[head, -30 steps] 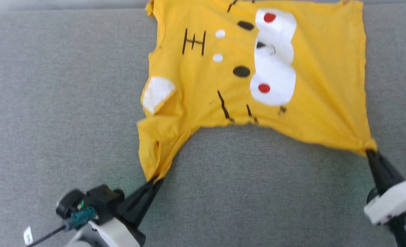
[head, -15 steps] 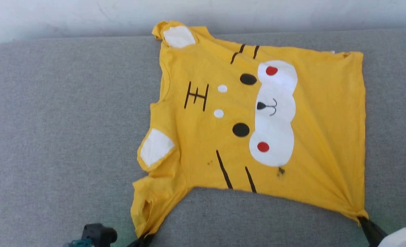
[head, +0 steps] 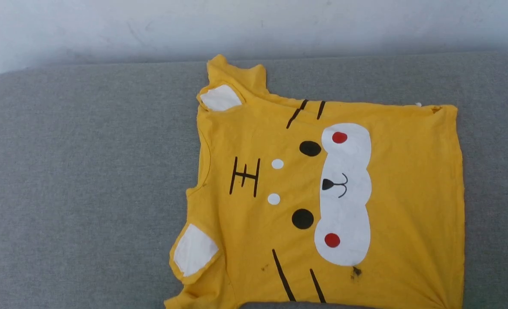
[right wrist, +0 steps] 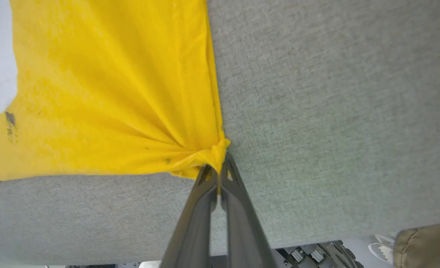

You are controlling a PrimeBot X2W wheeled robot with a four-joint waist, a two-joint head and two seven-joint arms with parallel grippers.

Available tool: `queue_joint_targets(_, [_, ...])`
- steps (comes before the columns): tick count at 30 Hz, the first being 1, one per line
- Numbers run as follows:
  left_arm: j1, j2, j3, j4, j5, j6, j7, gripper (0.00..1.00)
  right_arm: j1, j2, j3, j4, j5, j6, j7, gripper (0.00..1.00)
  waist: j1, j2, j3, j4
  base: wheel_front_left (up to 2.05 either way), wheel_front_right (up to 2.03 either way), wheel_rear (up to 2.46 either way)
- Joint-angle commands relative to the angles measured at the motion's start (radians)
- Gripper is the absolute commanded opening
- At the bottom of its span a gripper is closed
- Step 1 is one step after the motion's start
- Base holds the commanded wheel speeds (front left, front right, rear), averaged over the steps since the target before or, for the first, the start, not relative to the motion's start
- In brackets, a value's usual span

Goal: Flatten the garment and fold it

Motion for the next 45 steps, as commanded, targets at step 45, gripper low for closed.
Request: queue_joint_targets(45, [-0.564,0.014,0.140,-0.002,0.511,0.013,-0.019,0.00,-0.459,-0.118,0.059,0.024,-0.101,-0.002,-0.220,0.00,0.0000,0.0000,0.274,-0.060,0.00,0.00,0.00])
